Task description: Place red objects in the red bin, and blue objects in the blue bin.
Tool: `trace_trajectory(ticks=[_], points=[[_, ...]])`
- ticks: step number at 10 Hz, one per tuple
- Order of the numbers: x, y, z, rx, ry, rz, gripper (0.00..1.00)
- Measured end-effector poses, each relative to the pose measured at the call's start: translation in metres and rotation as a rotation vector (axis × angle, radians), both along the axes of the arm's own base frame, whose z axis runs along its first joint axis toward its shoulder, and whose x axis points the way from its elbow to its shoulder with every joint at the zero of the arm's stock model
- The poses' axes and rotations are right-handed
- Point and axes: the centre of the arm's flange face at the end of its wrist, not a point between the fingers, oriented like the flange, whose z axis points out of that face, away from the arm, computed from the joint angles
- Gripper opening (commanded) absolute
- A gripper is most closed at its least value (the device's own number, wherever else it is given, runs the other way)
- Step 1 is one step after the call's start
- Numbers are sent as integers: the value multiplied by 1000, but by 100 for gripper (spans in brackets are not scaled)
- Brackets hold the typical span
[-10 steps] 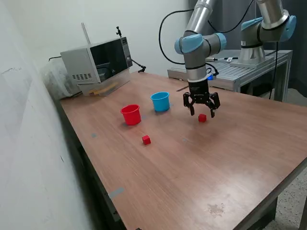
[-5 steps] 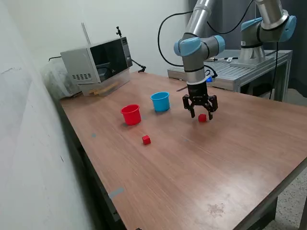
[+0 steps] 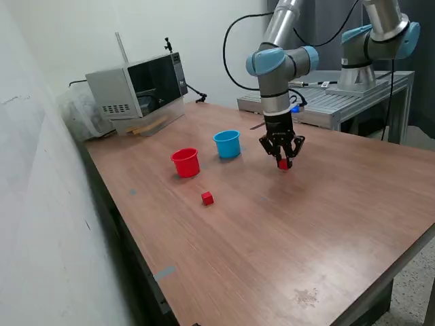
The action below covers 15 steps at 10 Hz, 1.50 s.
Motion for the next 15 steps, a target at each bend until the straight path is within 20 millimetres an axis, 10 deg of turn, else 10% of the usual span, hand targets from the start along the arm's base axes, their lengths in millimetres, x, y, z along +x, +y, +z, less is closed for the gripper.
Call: trace_trajectory(ticks=[5, 7, 11, 15], points=[[0, 0, 169, 1, 166, 5, 0], [-31, 16, 200, 22, 217, -27, 0], [-120, 96, 170, 69, 230, -143, 0], [-165, 178, 105, 83, 186, -240, 0]])
